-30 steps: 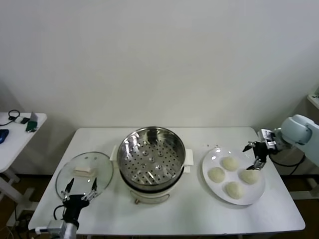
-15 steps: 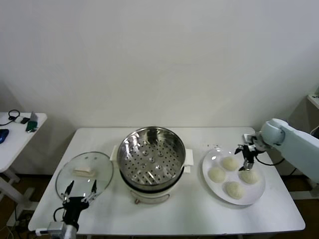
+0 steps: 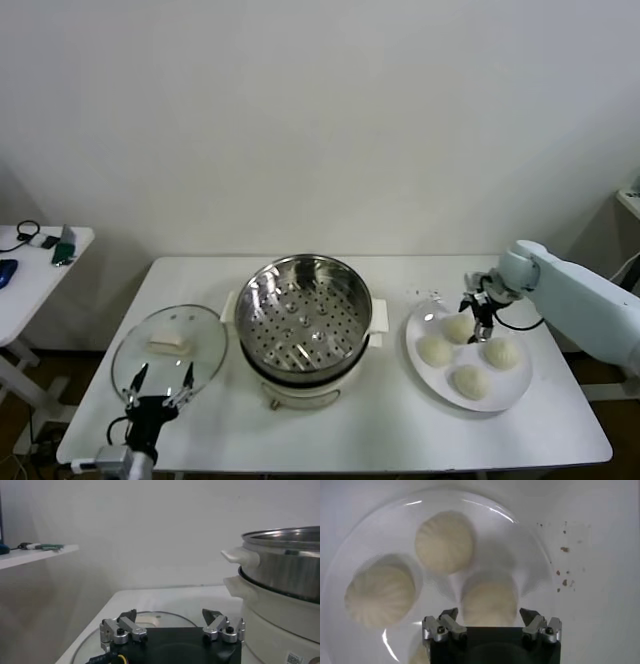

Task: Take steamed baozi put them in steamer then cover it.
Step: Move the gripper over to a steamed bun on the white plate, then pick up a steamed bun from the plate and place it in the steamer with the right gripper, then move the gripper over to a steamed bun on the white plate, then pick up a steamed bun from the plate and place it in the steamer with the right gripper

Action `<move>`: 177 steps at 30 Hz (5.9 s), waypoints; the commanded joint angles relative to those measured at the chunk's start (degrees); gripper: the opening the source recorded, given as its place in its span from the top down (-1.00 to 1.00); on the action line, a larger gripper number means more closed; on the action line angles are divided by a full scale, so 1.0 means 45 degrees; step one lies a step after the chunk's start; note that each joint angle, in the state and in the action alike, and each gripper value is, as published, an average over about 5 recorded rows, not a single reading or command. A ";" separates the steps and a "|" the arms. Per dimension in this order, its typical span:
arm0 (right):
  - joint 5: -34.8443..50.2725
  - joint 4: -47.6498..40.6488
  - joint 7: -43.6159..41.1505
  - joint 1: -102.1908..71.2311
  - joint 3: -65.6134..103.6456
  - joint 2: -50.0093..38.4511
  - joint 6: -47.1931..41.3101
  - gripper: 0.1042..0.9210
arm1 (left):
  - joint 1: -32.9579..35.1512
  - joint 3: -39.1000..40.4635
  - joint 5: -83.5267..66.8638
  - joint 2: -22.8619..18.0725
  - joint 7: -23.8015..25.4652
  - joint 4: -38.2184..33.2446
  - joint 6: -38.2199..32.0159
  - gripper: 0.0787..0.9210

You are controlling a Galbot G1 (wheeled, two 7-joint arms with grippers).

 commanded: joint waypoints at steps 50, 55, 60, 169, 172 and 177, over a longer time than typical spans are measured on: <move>-0.2554 0.2782 0.2391 0.7040 -0.7204 0.6969 0.8704 -0.34 | 0.0309 -0.0145 -0.0185 -0.0082 -0.0059 -0.0726 -0.0098 -0.77; -0.2764 0.2222 0.2673 0.6644 -0.7204 0.7059 0.8802 -0.34 | 0.0305 -0.0107 -0.0166 -0.0071 -0.0060 -0.0593 -0.0163 -0.77; -0.2832 0.1563 0.2916 0.6352 -0.7047 0.7327 0.8863 -0.35 | 0.0289 -0.0103 -0.0171 -0.0030 -0.0067 -0.0510 -0.0200 -0.77; 1.0253 0.5894 0.0735 1.5035 -1.1495 0.1031 -0.2644 -0.36 | 0.0154 -0.0016 -0.0046 -0.0160 -0.0053 -0.0890 -0.0293 -0.77; 1.1320 0.6587 0.1006 1.5288 -1.0543 0.1680 -0.3166 -0.36 | 0.0083 0.0028 -0.0071 -0.0145 -0.0052 -0.0883 -0.0286 -0.77; 1.2685 0.7767 0.2191 1.4530 -0.8417 0.3138 -0.4512 -0.36 | 0.0031 0.0101 -0.0070 -0.0152 -0.0052 -0.0890 -0.0287 -0.77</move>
